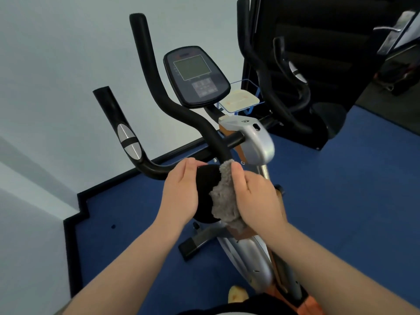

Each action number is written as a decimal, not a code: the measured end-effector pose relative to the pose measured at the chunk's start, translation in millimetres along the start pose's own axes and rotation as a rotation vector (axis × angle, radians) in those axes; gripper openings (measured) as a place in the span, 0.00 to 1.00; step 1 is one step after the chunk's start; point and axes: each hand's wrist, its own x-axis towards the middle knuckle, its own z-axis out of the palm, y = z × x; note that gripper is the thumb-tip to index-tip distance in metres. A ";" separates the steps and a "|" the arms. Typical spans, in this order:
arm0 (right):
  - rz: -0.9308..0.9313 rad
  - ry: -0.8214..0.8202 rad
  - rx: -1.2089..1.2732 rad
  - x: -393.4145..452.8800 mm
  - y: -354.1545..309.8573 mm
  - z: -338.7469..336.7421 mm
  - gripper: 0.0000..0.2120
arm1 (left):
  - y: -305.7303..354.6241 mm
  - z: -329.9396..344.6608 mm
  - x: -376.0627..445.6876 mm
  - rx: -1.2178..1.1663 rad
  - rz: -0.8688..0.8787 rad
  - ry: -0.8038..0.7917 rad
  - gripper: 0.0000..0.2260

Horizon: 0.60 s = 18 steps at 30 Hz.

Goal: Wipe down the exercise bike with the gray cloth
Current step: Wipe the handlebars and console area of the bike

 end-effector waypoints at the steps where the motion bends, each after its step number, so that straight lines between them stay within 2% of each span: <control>1: -0.003 -0.043 -0.005 6.3 -0.2 -6.3 0.23 | 0.1 -0.2 0.3 0.011 0.004 -0.002 0.18; 3: -0.007 -0.111 -0.084 23.0 -6.3 -15.9 0.18 | 1.0 -1.0 -0.1 0.042 0.028 -0.019 0.18; 6: -0.051 -0.098 -0.186 40.9 -10.7 -20.5 0.28 | 2.9 -6.1 -1.9 0.118 0.114 -0.031 0.16; 11: -0.059 0.287 0.016 66.5 -18.2 -53.6 0.30 | 21.8 -42.2 22.8 0.214 0.422 0.103 0.12; 13: -0.143 0.361 -0.013 81.7 -26.5 -59.5 0.29 | 29.3 -50.3 41.7 0.265 0.430 0.061 0.11; 14: -0.183 0.328 -0.060 87.3 -31.4 -55.9 0.27 | 30.7 -50.5 50.5 0.299 0.415 0.025 0.11; 16: -0.222 0.151 -0.162 94.9 -36.0 -36.1 0.20 | 25.8 -46.0 64.4 0.415 0.377 -0.026 0.12; 18: -0.242 -0.014 -0.191 94.2 -29.8 -8.9 0.14 | 13.8 -41.8 72.7 0.702 0.402 -0.015 0.14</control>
